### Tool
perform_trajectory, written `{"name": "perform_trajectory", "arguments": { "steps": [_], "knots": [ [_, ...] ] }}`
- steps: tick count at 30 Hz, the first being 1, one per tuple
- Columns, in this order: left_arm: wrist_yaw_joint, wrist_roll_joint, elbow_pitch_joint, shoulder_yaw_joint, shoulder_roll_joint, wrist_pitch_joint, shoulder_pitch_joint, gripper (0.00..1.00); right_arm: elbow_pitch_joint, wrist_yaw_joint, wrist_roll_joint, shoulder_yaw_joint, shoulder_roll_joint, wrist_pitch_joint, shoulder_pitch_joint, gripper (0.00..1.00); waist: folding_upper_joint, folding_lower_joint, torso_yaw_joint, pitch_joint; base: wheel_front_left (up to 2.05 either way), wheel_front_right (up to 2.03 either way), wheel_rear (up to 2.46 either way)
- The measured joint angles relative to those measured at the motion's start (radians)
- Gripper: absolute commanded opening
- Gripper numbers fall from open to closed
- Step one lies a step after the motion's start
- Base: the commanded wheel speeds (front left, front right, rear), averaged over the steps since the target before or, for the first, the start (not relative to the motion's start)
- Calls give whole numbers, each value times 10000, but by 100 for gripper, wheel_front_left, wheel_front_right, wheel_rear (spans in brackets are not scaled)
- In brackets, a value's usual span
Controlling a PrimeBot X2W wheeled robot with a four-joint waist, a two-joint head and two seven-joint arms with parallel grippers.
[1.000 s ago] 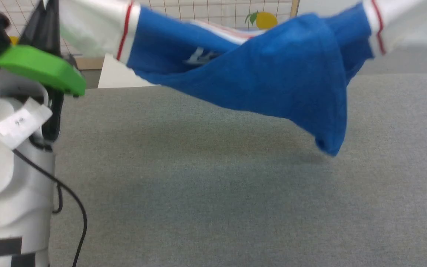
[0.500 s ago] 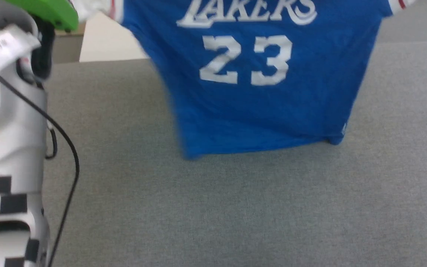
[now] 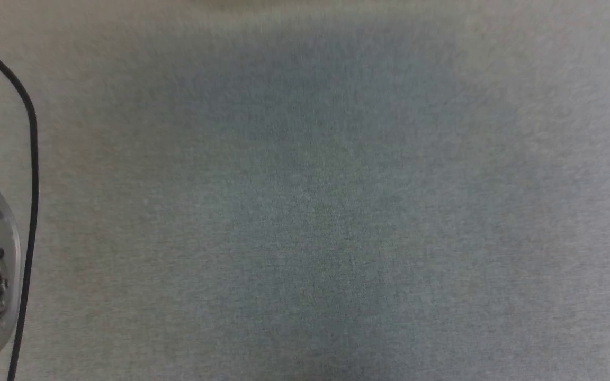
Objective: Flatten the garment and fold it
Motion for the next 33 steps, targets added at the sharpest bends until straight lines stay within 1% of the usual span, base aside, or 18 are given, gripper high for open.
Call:
{"name": "perform_trajectory", "arguments": {
  "steps": [2, 4, 8, 11, 15, 20, 22, 26, 32, 33],
  "knots": [
    [-59, -71, 79, 25, -8, -190, -95, 0, 148, 2, -13, 31, 52, -284, -92, 0, 0, 1, -28, 379, 0, 0, 0],
    [-255, -92, 274, -58, -10, -213, -43, 0, 347, 0, 2, 142, 58, -464, -63, 0, 0, 1, -48, 672, 0, 0, 0],
    [-635, -203, 782, -305, -56, -31, 706, 0, 846, 0, 389, 562, 13, -652, 502, 0, 0, 1, -68, 1102, 0, 0, 0],
    [-905, -313, 1204, -518, -96, 240, 1799, 0, 1225, 2, 844, 1099, -36, -767, 1431, 0, 0, 1, -63, 1155, 0, 0, 0],
    [-1193, -437, 1630, -928, -104, 792, 3452, 0, 1432, 0, 1641, 2002, -234, -777, 2894, 0, 0, 0, -42, 923, 0, 0, 0],
    [-1369, -1298, 1710, -1041, -203, 1595, 5721, 0, 1145, 2, 2824, 3580, -683, -460, 5229, 0, 0, -2, 35, 371, 0, 0, 0],
    [-1381, -1605, 1561, -1058, -261, 1904, 6593, 0, 853, 2, 3193, 3804, -901, -295, 6152, 0, 0, -2, 67, 118, 0, 0, 0],
    [-1455, -2280, 865, -1129, -382, 2589, 8529, 0, 171, 2, 3666, 3756, -1304, 211, 8173, 0, 0, -2, 144, -483, 0, 0, 0],
    [-1432, -3356, -903, -1028, -696, 3534, 11348, 0, -905, 2, 3659, 3244, -1475, 1423, 11145, 0, 0, -3, 288, -1426, 0, 0, 0],
    [-1346, -3430, -1267, -1018, -708, 3716, 11832, 0, -1126, 2, 3565, 3112, -1465, 1638, 11588, 0, 0, -3, 313, -1584, 0, 0, 0]
  ]
}}
